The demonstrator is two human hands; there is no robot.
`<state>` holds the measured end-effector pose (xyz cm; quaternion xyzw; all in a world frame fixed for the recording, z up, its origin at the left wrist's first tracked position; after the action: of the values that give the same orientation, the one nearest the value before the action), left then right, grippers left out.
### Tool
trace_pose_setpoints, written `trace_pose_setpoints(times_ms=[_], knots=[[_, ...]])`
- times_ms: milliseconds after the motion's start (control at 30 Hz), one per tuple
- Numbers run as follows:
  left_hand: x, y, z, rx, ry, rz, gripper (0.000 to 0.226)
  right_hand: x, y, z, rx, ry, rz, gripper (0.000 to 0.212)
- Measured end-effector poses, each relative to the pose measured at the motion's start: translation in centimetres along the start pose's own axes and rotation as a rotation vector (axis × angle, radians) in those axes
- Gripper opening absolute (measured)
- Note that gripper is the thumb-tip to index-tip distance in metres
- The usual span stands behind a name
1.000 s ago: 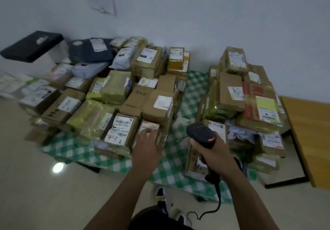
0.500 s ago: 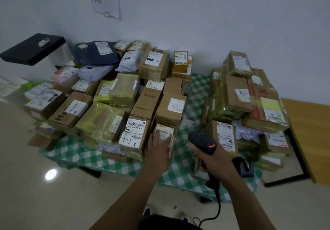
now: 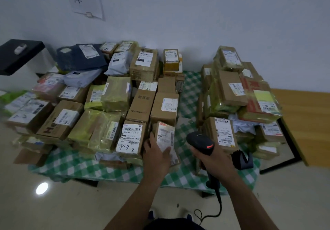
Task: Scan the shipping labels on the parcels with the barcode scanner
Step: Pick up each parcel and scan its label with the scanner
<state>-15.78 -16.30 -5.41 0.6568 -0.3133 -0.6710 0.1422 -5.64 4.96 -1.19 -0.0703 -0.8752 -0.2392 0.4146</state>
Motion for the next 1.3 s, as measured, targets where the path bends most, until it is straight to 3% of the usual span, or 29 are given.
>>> trace_pose_setpoints(times_ms=[200, 300, 433, 600, 800, 967, 1133, 1233, 1300], knots=[[-2.2, -0.9, -0.4, 0.048, -0.102, -0.433, 0.068, 1.9, -0.1, -0.8, -0.017, 0.066, 0.118, 0.043], [-3.8, -1.6, -0.8, 0.089, -0.134, -0.497, 0.059, 3.3, 0.2, -1.6, -0.062, 0.133, 0.140, 0.044], [-5.1, -2.4, -0.8, 0.173, -0.136, -0.558, 0.063, 3.8, 1.4, -1.7, -0.084, 0.151, 0.202, 0.046], [-6.9, -2.2, 0.8, 0.245, -0.191, -0.490, 0.085, 5.0, 3.6, -1.8, -0.118, 0.180, 0.109, 0.049], [-8.9, -2.2, 2.8, 0.170, -0.264, -0.426, 0.089, 5.6, 5.2, -2.2, -0.125, 0.152, -0.031, 0.059], [-9.2, -4.1, 4.8, 0.111, -0.294, -0.335, 0.085, 6.2, 5.1, -3.2, -0.056, 0.160, -0.112, 0.028], [-9.6, -5.3, 4.9, 0.132, -0.310, -0.274, 0.099, 5.8, 5.8, -3.9, -0.073, 0.108, -0.098, 0.039], [-9.7, -5.7, 5.0, 0.128, -0.329, -0.270, 0.097, 6.7, 6.0, -5.2, -0.046, 0.133, -0.054, 0.017], [-9.5, -6.0, 5.0, 0.129, -0.327, -0.266, 0.092, 7.3, 6.0, -6.0, -0.031, 0.148, -0.042, 0.014]])
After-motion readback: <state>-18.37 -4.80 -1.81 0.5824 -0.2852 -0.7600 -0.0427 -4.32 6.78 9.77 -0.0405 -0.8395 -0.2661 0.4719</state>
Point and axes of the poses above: each hand's wrist, its own z-axis towards the middle knuckle, its own y-axis out of the back of the hand, x = y × z, the point moved 10 cm from there along z, towards the middle knuckle, and after that the axes turned 13 degrees about -y, right-handed, at the moved point
